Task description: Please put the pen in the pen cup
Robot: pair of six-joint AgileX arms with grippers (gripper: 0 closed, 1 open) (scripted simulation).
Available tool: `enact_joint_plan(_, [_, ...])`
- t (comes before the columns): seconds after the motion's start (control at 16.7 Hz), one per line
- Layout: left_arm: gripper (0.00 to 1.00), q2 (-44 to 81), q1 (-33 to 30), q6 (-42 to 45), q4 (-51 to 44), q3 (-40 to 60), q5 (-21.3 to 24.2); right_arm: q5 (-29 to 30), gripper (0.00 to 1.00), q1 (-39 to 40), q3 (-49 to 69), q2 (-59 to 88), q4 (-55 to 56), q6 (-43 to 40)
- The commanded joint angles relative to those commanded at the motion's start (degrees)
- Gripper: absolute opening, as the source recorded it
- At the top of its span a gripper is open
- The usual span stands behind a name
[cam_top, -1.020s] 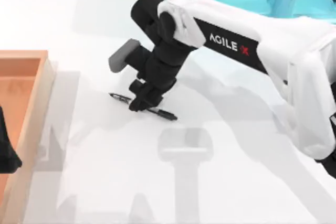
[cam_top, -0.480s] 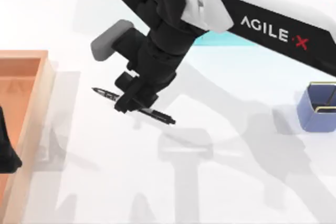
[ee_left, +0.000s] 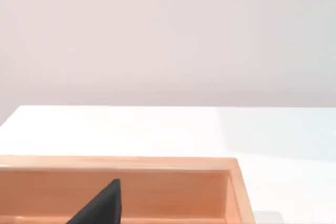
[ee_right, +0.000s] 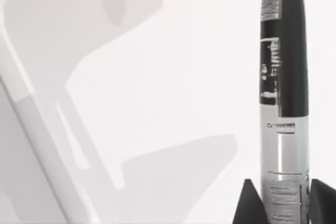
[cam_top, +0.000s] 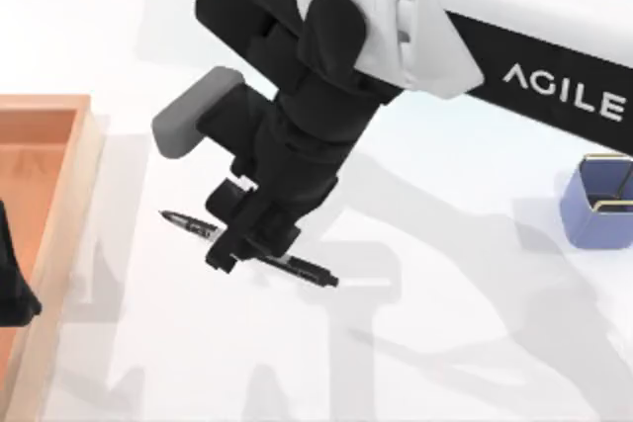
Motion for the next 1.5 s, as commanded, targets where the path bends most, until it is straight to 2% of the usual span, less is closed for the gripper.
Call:
enact_joint_plan(0.24, [1.0,0.0,0.0,0.0,0.0,0.0,0.0,-2.1,0.0,-1.8,-0.7,0.4,1.0,-1.4])
enact_joint_plan(0.36, [1.0,0.0,0.0,0.0,0.0,0.0,0.0,-6.4,0.0,-5.3,-2.5,0.8,3.0,-4.4])
enact_joint_plan(0.48, [1.0,0.0,0.0,0.0,0.0,0.0,0.0,-13.1,0.0,-10.3,-5.2,1.2,6.1,-8.7])
enact_joint_plan(0.66, [1.0,0.0,0.0,0.0,0.0,0.0,0.0,-27.3,0.0,-20.5,-10.5,1.7,12.1,-16.9])
enact_joint_plan(1.02, [1.0,0.0,0.0,0.0,0.0,0.0,0.0,-62.7,0.0,-45.4,-24.7,0.5,27.6,-36.0])
enact_joint_plan(1.2, [1.0,0.0,0.0,0.0,0.0,0.0,0.0,-78.2,0.0,-57.1,-32.1,-1.2,35.3,-44.7])
enact_joint_plan(1.38, [1.0,0.0,0.0,0.0,0.0,0.0,0.0,-88.8,0.0,-66.3,-38.1,-2.8,41.6,-51.6])
enact_joint_plan(1.5, [1.0,0.0,0.0,0.0,0.0,0.0,0.0,-92.9,0.0,-70.2,-40.7,-3.5,44.3,-54.6])
